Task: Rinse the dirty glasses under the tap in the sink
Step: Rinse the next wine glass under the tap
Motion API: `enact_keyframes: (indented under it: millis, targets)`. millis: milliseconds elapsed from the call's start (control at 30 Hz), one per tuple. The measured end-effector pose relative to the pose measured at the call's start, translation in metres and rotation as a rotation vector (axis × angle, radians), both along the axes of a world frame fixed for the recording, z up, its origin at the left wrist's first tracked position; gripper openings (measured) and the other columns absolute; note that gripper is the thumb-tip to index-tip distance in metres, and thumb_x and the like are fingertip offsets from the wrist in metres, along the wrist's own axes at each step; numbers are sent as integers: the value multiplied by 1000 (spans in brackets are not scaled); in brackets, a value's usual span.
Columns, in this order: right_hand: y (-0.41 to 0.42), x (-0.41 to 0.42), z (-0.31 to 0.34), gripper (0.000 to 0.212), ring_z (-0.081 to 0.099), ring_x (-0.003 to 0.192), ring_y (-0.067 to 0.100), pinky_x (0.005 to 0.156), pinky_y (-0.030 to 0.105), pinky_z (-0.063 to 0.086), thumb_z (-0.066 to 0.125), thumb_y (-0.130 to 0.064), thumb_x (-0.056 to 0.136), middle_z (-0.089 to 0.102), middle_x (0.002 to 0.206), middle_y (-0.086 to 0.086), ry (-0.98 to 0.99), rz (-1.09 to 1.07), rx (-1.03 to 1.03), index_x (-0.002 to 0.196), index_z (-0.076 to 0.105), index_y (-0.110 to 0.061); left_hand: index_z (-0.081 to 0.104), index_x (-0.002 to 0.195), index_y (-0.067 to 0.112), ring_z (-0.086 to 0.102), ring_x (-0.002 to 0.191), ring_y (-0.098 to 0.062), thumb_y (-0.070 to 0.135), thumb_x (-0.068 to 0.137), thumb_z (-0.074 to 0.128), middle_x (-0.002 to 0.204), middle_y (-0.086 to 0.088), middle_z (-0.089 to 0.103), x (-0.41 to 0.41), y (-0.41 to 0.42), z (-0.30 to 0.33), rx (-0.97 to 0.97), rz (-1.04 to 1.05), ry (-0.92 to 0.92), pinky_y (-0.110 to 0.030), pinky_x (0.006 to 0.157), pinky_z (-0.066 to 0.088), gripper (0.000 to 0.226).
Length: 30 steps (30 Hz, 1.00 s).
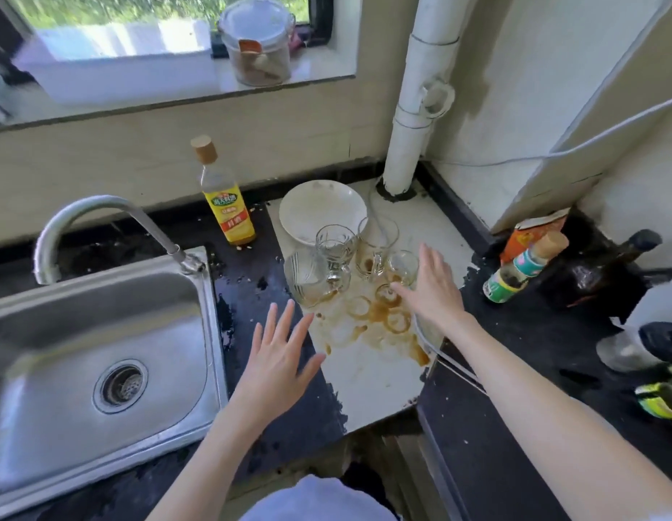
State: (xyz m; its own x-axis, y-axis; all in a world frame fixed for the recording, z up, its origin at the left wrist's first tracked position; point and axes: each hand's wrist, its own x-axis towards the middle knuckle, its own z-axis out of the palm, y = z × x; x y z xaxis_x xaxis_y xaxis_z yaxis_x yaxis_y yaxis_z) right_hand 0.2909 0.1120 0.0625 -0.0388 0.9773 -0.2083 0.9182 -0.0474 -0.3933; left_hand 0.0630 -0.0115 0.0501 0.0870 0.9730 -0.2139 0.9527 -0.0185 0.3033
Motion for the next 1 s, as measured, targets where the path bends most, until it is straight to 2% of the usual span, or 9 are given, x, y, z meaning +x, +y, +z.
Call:
enact_keyframes:
  millis: [100,167,233,400,600,667,733,900,1000]
  targets:
    - [23,1,-12,98,16,142,31,110,45,26,60,-46,85,7,157,13,31,5,-111,149,-4,-9,1,149,29,-29,137,-19,57,94,25,156,0,-17,6,16,2,10,43,1,-36,110,-13,66]
    - [27,2,-24,96,23,140,30,110,43,28,61,-45,85,15,155,14,51,17,-139,149,-1,-8,6,149,27,-28,136,-19,69,83,11,157,-1,-13,11,25,1,38,72,-22,-37,111,-11,78]
    - [27,4,-32,89,31,136,28,107,41,32,61,-42,87,25,151,14,93,8,-97,149,7,-8,9,149,26,-29,133,-17,69,71,-2,157,0,-11,16,30,-1,45,82,-37,-36,110,-10,90]
    - [30,11,-33,79,40,129,25,103,37,36,66,-36,84,36,143,11,203,-7,-51,143,23,-8,14,149,25,-25,134,-18,79,69,-7,157,-2,-3,22,23,-12,40,115,-85,-38,111,-7,98]
    - [0,4,-14,74,39,129,21,104,34,33,69,-36,81,38,140,7,222,85,-32,140,29,-14,7,149,27,-26,136,-18,67,75,4,157,0,-6,17,4,-5,2,122,-82,-38,114,-6,84]
    - [-16,-11,-1,75,34,133,20,108,37,31,68,-38,81,35,144,4,229,133,-46,141,27,-17,4,149,27,-19,142,-18,59,91,24,158,2,-5,11,-4,-2,-24,125,-84,-39,117,-2,69]
    - [-34,-32,13,75,34,133,17,107,36,30,68,-39,82,34,145,0,263,189,-64,141,27,-20,5,148,28,-4,145,-16,47,95,39,157,4,5,3,-15,-2,-3,143,-138,-38,118,4,66]
    - [-83,-106,39,67,46,111,10,93,25,38,72,-40,76,44,120,-9,344,398,-92,131,37,-25,13,148,25,22,135,-11,39,91,54,147,5,29,-32,-55,2,155,201,-325,-21,109,19,72]
    - [-115,-163,42,61,55,96,12,86,28,48,77,-37,72,53,111,-3,450,448,-182,122,45,-24,17,147,19,29,129,-13,34,86,63,142,1,36,-69,-81,8,172,281,-478,-16,102,21,78]
